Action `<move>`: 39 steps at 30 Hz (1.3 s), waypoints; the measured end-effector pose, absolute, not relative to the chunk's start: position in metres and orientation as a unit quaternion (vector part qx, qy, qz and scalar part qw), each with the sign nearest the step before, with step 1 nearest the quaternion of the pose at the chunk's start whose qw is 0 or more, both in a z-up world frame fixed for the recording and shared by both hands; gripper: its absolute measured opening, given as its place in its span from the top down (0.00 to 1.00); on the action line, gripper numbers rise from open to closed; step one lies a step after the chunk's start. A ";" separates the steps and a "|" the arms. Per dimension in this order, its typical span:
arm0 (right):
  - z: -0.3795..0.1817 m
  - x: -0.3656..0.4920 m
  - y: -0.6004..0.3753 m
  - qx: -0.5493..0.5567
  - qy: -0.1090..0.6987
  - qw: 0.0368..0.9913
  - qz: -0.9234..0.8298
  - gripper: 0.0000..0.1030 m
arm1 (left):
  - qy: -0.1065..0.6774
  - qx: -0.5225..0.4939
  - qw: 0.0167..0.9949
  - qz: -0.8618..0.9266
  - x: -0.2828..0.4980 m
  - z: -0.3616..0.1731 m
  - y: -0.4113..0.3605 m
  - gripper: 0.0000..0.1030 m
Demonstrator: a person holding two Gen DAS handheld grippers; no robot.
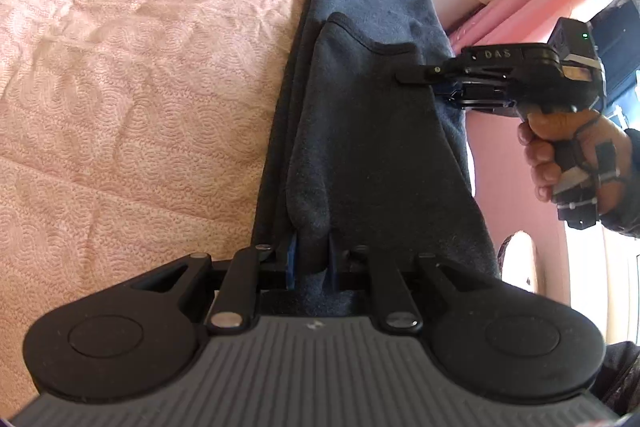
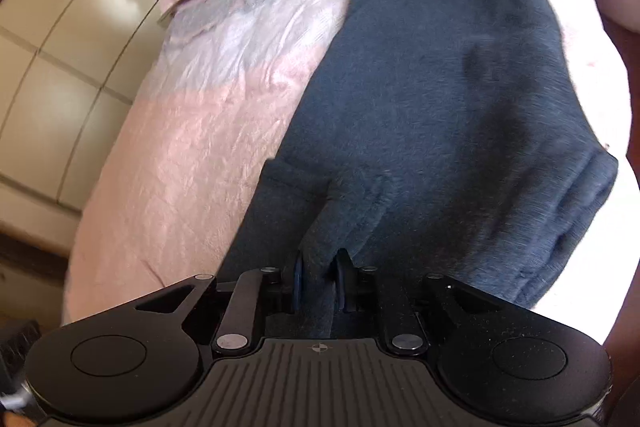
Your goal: Fold clothes
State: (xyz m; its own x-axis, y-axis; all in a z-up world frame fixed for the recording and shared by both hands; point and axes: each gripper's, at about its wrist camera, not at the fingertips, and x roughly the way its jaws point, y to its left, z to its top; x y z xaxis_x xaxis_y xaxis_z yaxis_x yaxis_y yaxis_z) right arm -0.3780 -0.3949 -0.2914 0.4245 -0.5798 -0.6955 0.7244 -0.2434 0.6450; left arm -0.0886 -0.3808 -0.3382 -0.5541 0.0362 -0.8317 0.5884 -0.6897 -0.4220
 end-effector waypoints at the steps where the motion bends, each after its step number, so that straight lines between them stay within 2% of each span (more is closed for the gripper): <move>1: -0.292 -0.384 -0.397 0.588 0.052 0.602 -0.538 0.72 | 0.357 0.439 0.172 -0.807 -0.088 -0.337 -0.380 0.88; 2: -0.292 -0.389 -0.400 0.589 0.044 0.594 -0.546 0.57 | 0.355 0.439 0.172 -0.807 -0.089 -0.337 -0.378 0.88; 4: -0.288 -0.395 -0.409 0.575 0.038 0.595 -0.561 0.47 | 0.351 0.439 0.172 -0.809 -0.090 -0.336 -0.377 0.88; 7: -0.293 -0.398 -0.423 0.584 0.060 0.590 -0.555 0.47 | 0.342 0.433 0.177 -0.815 -0.089 -0.332 -0.374 0.88; 8: -0.292 -0.397 -0.427 0.584 0.067 0.592 -0.551 0.60 | 0.336 0.428 0.181 -0.819 -0.087 -0.328 -0.372 0.88; 9: -0.285 -0.394 -0.429 0.575 0.065 0.608 -0.543 0.79 | 0.328 0.418 0.186 -0.827 -0.084 -0.323 -0.368 0.89; 10: -0.274 -0.388 -0.431 0.559 0.055 0.635 -0.530 0.82 | 0.324 0.405 0.193 -0.833 -0.081 -0.318 -0.365 0.89; 13: -0.247 -0.374 -0.436 0.509 0.045 0.694 -0.507 0.82 | 0.337 0.394 0.210 -0.829 -0.077 -0.319 -0.362 0.89; 16: -0.264 -0.376 -0.445 0.509 0.085 0.669 -0.534 0.82 | 0.349 0.406 0.215 -0.817 -0.083 -0.331 -0.367 0.87; 19: -0.299 -0.389 -0.444 0.547 0.111 0.621 -0.550 0.74 | 0.330 0.434 0.205 -0.813 -0.096 -0.336 -0.373 0.83; 20: -0.300 -0.393 -0.440 0.545 0.110 0.619 -0.554 0.67 | 0.327 0.435 0.205 -0.814 -0.095 -0.333 -0.374 0.82; 21: -0.292 -0.393 -0.434 0.529 0.115 0.623 -0.565 0.61 | 0.324 0.435 0.205 -0.814 -0.094 -0.331 -0.376 0.82; 22: -0.283 -0.392 -0.427 0.515 0.120 0.625 -0.574 0.51 | 0.321 0.436 0.205 -0.816 -0.093 -0.328 -0.377 0.82; 23: -0.274 -0.391 -0.420 0.506 0.118 0.631 -0.576 0.46 | 0.310 0.436 0.207 -0.819 -0.089 -0.322 -0.377 0.82; 24: -0.265 -0.388 -0.412 0.497 0.118 0.639 -0.575 0.46 | 0.298 0.435 0.208 -0.824 -0.085 -0.315 -0.376 0.82; 26: -0.241 -0.374 -0.390 0.473 0.133 0.668 -0.559 0.46 | 0.247 0.445 0.206 -0.836 -0.074 -0.300 -0.369 0.80; 30: -0.205 -0.306 -0.331 0.368 0.212 0.770 -0.477 0.45 | 0.075 0.484 0.175 -0.854 -0.057 -0.280 -0.333 0.69; 32: -0.199 -0.261 -0.296 0.298 0.263 0.821 -0.411 0.36 | 0.007 0.493 0.146 -0.858 -0.054 -0.280 -0.313 0.66; 37: -0.243 -0.177 -0.246 0.148 0.360 0.860 -0.329 0.34 | -0.142 0.495 0.056 -0.856 -0.064 -0.306 -0.266 0.60; 39: -0.277 -0.168 -0.241 0.154 0.426 0.827 -0.332 0.34 | -0.201 0.492 0.025 -0.847 -0.068 -0.323 -0.251 0.54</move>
